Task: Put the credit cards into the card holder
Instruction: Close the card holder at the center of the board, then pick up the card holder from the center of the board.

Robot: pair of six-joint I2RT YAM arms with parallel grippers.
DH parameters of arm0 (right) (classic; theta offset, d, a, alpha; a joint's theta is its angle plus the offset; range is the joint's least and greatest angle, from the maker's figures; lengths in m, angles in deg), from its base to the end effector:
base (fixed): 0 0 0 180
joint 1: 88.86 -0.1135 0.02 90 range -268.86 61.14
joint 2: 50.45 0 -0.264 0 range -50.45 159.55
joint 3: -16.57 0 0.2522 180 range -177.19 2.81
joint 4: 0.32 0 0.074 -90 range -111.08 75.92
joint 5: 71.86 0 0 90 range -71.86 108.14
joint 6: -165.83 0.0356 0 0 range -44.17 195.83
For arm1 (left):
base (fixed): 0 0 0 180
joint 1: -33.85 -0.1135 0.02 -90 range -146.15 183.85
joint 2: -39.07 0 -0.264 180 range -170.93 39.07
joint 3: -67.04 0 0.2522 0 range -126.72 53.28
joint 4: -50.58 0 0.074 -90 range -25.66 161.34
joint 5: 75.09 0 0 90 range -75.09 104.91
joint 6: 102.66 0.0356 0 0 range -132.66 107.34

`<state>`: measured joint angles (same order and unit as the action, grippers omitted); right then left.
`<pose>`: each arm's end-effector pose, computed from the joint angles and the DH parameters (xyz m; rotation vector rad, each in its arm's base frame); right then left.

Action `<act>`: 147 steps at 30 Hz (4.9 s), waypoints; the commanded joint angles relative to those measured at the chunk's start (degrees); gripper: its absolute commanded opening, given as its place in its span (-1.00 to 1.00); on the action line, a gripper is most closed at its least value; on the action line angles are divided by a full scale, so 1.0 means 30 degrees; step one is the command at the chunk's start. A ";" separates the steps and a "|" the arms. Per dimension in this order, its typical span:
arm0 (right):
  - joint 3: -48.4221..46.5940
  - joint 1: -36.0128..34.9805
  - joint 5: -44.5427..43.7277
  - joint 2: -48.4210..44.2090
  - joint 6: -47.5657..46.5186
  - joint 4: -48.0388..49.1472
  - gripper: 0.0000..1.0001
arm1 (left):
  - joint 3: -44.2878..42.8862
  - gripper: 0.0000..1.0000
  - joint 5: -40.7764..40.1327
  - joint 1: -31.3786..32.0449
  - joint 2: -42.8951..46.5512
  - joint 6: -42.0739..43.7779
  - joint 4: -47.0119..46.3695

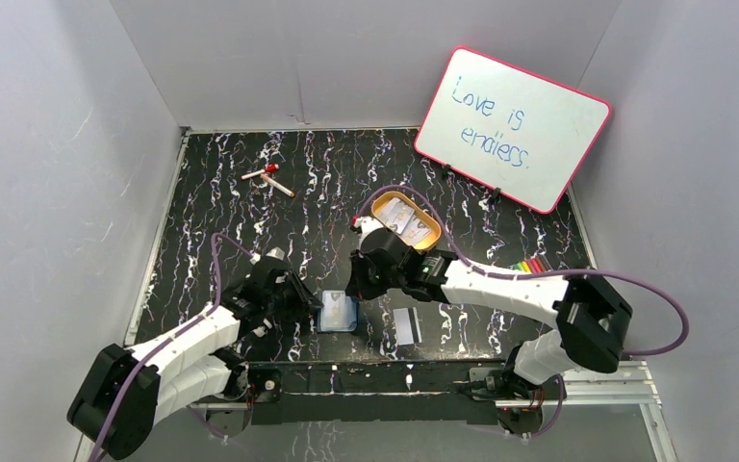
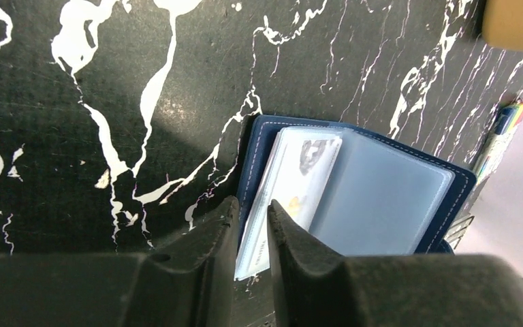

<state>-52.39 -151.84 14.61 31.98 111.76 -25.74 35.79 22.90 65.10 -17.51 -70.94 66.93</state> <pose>0.1454 0.2803 0.2477 -0.5251 2.3339 0.8212 0.1549 -0.0998 0.1533 -0.5049 2.4338 -0.9080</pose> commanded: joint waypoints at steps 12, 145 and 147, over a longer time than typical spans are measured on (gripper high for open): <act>0.1067 0.0002 0.4713 0.3317 0.2185 0.8761 -1.00 | 0.1316 -0.84 0.0028 0.0081 0.1489 -0.0501 0.0203; 0.3468 0.0845 0.4829 0.2369 0.2353 0.5386 0.41 | 0.1082 -0.85 -0.1112 0.1604 -0.0281 -0.0449 -0.0583; 0.4015 0.1301 0.5609 0.2242 0.2847 0.6264 0.41 | 0.1241 -0.85 -0.1126 0.1602 -0.0272 -0.0527 -0.0730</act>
<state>-42.84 -150.31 24.71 41.03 116.02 -14.57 37.21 21.89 69.71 -18.34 -72.89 63.09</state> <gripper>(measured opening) 0.702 0.079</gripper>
